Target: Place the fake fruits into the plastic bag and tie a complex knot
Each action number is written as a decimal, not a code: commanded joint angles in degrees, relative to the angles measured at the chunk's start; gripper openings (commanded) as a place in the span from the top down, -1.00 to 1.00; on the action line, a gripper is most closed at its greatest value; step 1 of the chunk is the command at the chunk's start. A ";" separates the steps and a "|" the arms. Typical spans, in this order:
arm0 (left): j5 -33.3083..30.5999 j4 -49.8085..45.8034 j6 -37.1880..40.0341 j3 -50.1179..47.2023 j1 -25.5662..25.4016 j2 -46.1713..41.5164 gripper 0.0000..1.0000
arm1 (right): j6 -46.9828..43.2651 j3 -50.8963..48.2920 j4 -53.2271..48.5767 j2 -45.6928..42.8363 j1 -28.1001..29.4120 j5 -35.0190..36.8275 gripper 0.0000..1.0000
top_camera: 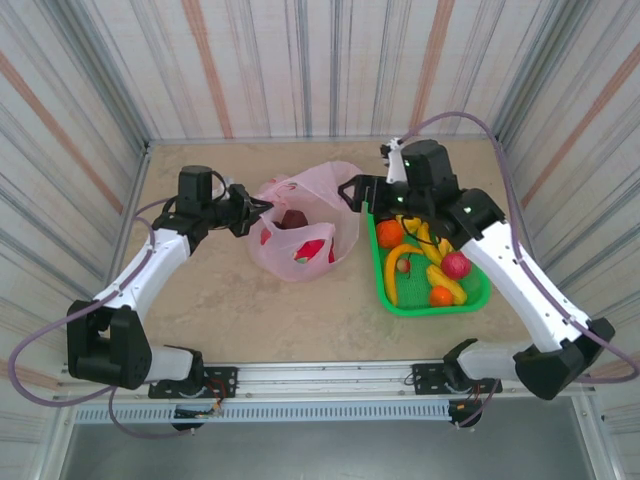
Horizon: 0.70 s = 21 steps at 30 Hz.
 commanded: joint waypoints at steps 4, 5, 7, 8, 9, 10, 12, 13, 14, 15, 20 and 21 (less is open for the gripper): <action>-0.02 -0.55 1.80 -1.34 1.35 -2.96 1.00 | -2.69 -6.29 -14.27 -6.05 -6.50 2.47 -0.91; -0.11 -0.72 1.94 -1.40 1.49 -3.22 1.00 | -2.89 -8.17 -15.24 -7.05 -8.29 1.95 -0.90; -0.11 -0.81 2.12 -1.60 1.92 -3.51 1.00 | -3.05 -11.20 -16.73 -8.19 -10.40 1.56 -0.87; -0.05 -0.98 2.09 -1.68 1.97 -3.68 1.00 | -3.29 -12.64 -17.26 -8.50 -11.02 1.58 -0.87; 0.13 -1.00 2.19 -1.71 2.14 -3.78 1.00 | -3.49 -14.13 -17.94 -8.82 -11.61 1.92 -0.85; 0.23 -1.03 2.25 -1.78 2.27 -3.89 1.00 | -3.65 -15.48 -18.23 -9.04 -12.08 2.40 -0.85; 0.32 -1.34 2.31 -1.98 2.45 -4.21 1.00 | -3.99 -18.35 -18.51 -9.31 -13.19 2.88 -0.84; 0.33 -1.36 2.30 -2.02 2.55 -4.35 1.00 | -4.18 -19.66 -18.32 -9.41 -13.73 3.16 -0.84; 0.33 -1.49 2.29 -2.04 2.59 -4.47 1.00 | -4.35 -20.86 -18.11 -9.28 -14.21 3.32 -0.83; 0.33 -1.55 2.31 -2.05 2.67 -4.57 1.00 | -4.50 -21.93 -17.58 -9.15 -14.68 3.50 -0.81; 0.41 -1.62 2.27 -2.05 2.67 -4.90 1.00 | -6.25 -26.68 -13.11 -6.76 -16.21 4.04 -0.67; 0.40 -1.69 2.30 -2.13 2.68 -4.96 1.00 | -6.38 -27.30 -12.25 -5.76 -16.48 4.30 -0.62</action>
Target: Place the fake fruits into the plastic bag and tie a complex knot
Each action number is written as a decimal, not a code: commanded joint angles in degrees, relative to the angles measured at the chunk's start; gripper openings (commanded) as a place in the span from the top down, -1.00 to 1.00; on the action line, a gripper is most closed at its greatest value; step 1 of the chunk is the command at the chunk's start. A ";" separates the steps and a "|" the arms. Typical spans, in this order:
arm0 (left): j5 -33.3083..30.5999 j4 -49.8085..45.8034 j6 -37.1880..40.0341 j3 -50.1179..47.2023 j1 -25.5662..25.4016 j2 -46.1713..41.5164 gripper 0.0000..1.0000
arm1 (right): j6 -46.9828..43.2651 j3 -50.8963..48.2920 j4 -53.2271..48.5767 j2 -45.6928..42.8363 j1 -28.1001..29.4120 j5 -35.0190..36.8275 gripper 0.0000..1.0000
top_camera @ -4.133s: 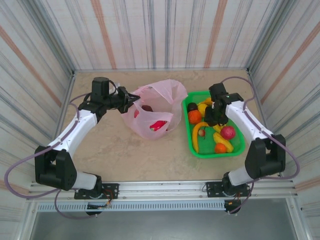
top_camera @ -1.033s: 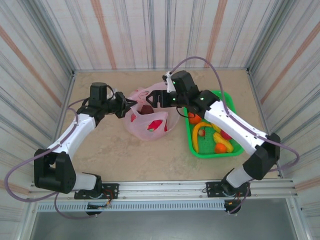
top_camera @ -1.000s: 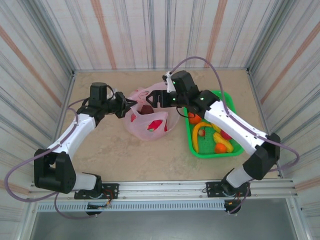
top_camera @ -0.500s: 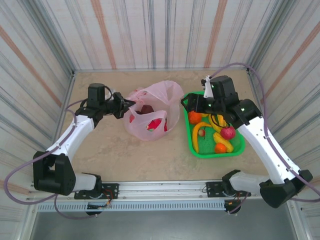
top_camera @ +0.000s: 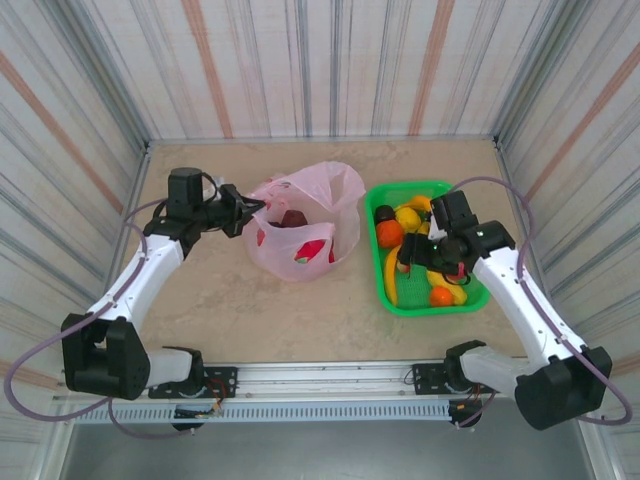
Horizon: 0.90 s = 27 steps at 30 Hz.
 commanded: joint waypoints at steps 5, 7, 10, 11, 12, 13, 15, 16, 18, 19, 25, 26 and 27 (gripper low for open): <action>0.59 -1.34 1.42 -0.88 0.51 -1.86 1.00 | -3.27 -3.30 8.15 7.82 -1.82 1.18 -0.51; 0.59 -1.45 1.43 -0.93 0.51 -1.92 1.00 | -3.47 -3.31 9.76 10.80 -2.15 0.92 -0.47; 0.44 -1.59 1.48 -0.89 0.51 -1.92 1.00 | -3.73 -3.09 11.43 15.55 -2.23 0.17 -0.40; 0.41 -1.60 1.44 -0.84 0.51 -1.89 1.00 | -3.74 -3.10 11.87 16.68 -2.21 0.29 -0.37; 0.42 -1.68 1.43 -0.75 0.51 -1.88 1.00 | -3.89 -3.05 12.41 18.14 -2.19 0.56 -0.34; 0.42 -1.71 1.52 -0.66 0.52 -1.85 1.00 | -3.91 -3.00 12.90 19.12 -2.19 0.89 -0.32; 0.32 -1.96 1.65 -0.53 0.54 -1.83 1.00 | -3.92 -2.92 13.99 20.91 -2.22 1.44 -0.28; 0.26 -1.97 1.62 -0.52 0.52 -1.84 1.00 | -3.92 -2.92 14.47 21.50 -2.26 1.49 -0.27; 0.24 -2.22 1.78 -0.45 0.59 -1.67 1.00 | -3.91 -2.59 15.12 23.00 -2.19 1.43 -0.22; 0.24 -2.25 1.78 -0.44 0.59 -1.62 1.00 | -3.91 -2.41 15.28 23.62 -2.18 1.52 -0.20; 0.28 -2.26 1.76 -0.33 0.59 -1.28 1.00 | -3.92 -2.06 16.15 26.46 -2.19 3.33 -0.10; 0.28 -2.23 1.87 -0.27 0.57 -1.21 1.00 | -4.00 -1.89 16.42 26.93 -2.17 3.46 -0.10; 0.33 -2.35 1.87 -0.19 0.58 -1.17 1.00 | -4.05 -1.86 16.57 27.22 -2.19 3.74 -0.10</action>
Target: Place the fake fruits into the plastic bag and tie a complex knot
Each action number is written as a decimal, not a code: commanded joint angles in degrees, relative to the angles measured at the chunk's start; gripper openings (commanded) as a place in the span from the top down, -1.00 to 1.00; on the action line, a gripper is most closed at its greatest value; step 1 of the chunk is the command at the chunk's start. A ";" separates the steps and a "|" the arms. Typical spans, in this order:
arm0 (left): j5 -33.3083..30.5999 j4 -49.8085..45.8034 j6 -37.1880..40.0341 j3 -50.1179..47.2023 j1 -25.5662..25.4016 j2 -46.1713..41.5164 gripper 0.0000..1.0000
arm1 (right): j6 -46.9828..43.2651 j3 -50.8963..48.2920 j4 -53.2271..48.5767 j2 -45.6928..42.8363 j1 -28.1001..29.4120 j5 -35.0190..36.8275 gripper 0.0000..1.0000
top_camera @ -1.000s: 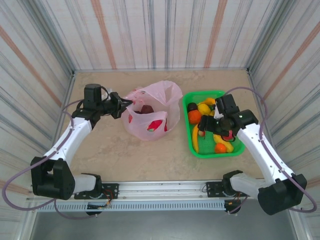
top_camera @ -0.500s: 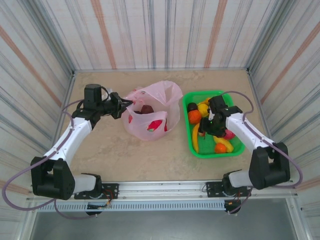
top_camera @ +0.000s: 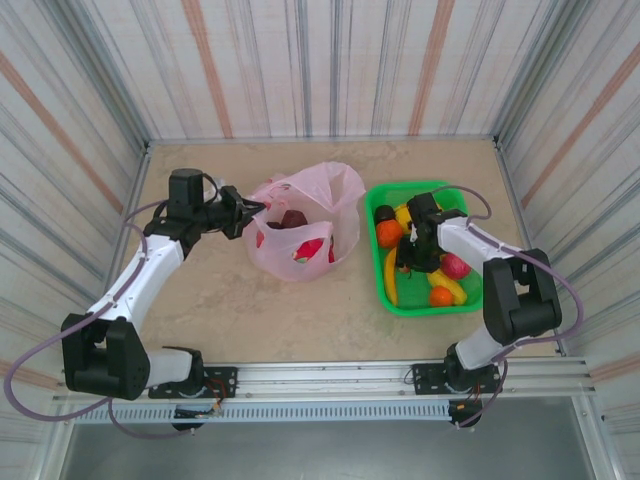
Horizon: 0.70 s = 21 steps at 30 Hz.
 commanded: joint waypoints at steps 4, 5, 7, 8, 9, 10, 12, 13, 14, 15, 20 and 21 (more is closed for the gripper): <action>0.32 -1.14 1.74 0.00 0.54 -1.12 1.00 | -1.46 1.56 0.91 2.85 -0.30 2.59 -0.10; 0.33 -1.17 1.74 0.00 0.59 -1.13 1.00 | -1.62 1.68 0.95 3.26 -0.33 2.67 -0.09; 0.33 -1.17 1.65 -0.08 0.60 -1.13 1.00 | -1.64 1.77 1.08 3.97 -0.28 2.76 -0.08; 0.33 -1.22 1.65 0.08 0.54 -1.12 1.00 | -1.69 1.79 1.24 4.26 -0.32 2.80 -0.07; 0.33 -1.30 1.74 0.14 0.57 -1.07 1.00 | -1.73 1.67 1.46 4.43 -0.34 2.88 -0.06; 0.33 -1.28 1.74 0.14 0.56 -1.13 1.00 | -1.73 1.63 1.67 4.65 -0.27 2.85 -0.04; 0.33 -1.31 1.74 0.26 0.56 -1.10 1.00 | -1.68 1.58 1.91 4.79 -0.28 2.99 0.01; 0.33 -1.37 1.74 0.26 0.51 -1.08 1.00 | -1.65 1.38 1.96 4.64 -0.17 3.07 0.05; 0.32 -1.36 1.74 0.26 0.51 -1.05 1.00 | -1.69 1.34 1.96 4.42 -0.20 3.16 0.08; 0.31 -1.43 1.74 0.32 0.52 -1.05 1.00 | -1.69 1.31 1.88 4.19 -0.20 3.24 0.10; 0.32 -1.43 1.74 0.34 0.56 -1.05 1.00 | -1.69 0.91 0.94 1.84 -0.02 3.77 0.25; 0.33 -1.44 1.74 0.38 0.51 -1.05 1.00 | -1.65 0.91 0.54 1.28 -0.02 3.98 0.26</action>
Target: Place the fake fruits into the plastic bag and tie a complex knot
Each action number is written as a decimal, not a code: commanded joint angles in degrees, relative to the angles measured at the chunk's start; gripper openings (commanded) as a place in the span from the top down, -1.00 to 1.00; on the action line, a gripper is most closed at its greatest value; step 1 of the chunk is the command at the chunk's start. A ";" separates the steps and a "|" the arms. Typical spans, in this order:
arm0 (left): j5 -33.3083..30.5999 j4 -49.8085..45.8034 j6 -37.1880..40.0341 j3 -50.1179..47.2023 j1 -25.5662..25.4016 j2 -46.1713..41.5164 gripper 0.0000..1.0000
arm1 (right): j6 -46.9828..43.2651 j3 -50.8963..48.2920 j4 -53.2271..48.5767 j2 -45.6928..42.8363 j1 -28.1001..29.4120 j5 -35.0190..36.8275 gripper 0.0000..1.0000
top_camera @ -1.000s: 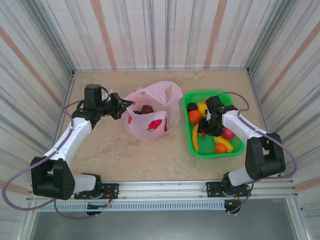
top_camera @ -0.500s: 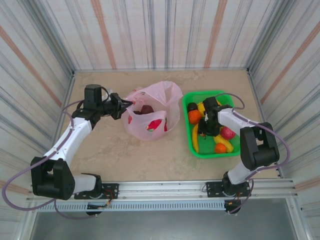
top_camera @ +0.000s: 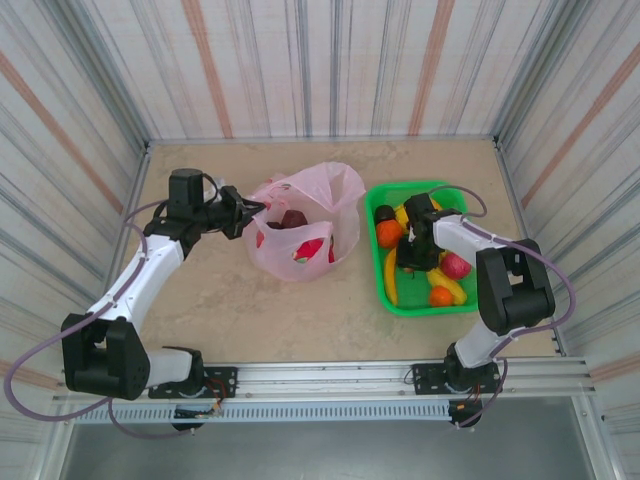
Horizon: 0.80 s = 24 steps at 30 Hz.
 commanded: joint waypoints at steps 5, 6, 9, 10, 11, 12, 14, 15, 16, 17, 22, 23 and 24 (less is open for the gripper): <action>0.28 -1.42 1.33 0.42 0.43 -1.05 1.00 | -0.43 0.40 -3.74 -5.87 0.24 2.22 0.26; 0.32 -1.43 1.33 0.37 0.42 -1.06 1.00 | -0.47 0.45 -4.32 -6.87 0.24 2.50 0.27; 0.31 -1.37 1.33 0.43 0.42 -0.99 1.00 | -0.86 0.45 -5.51 -10.54 0.66 3.19 0.29; 0.31 -1.42 1.33 0.40 0.42 -1.05 1.00 | -1.01 0.45 -5.94 -12.01 0.90 3.74 0.30; 0.32 -1.36 1.33 0.37 0.42 -1.05 1.00 | -1.06 0.64 -6.44 -13.25 1.15 4.23 0.31; 0.25 -1.43 1.33 0.35 0.34 -1.05 1.00 | -1.15 0.80 -7.00 -14.57 1.45 4.82 0.32; 0.33 -1.40 1.33 0.34 0.38 -1.05 1.00 | -1.22 1.43 -8.27 -17.12 1.90 5.58 0.34; 0.28 -1.40 1.32 0.28 0.34 -1.05 1.00 | -1.23 1.94 -9.11 -18.28 2.24 5.92 0.34; 0.28 -1.43 1.37 0.26 0.34 -1.12 1.00 | -1.23 2.75 -10.05 -19.53 2.58 6.28 0.35; 0.23 -1.39 1.41 0.26 0.34 -1.13 1.00 | -1.30 3.45 -10.97 -20.43 2.95 6.53 0.35; 0.07 -1.61 1.72 0.18 0.25 -1.12 1.00 | -0.93 8.98 -16.18 -24.43 5.11 7.13 0.36; 0.06 -1.59 1.72 0.20 0.25 -1.14 1.00 | -0.65 10.16 -16.95 -24.81 5.52 7.00 0.36; 0.06 -1.56 1.74 0.13 0.25 -1.11 1.00 | -0.46 11.31 -17.53 -25.28 6.21 6.81 0.37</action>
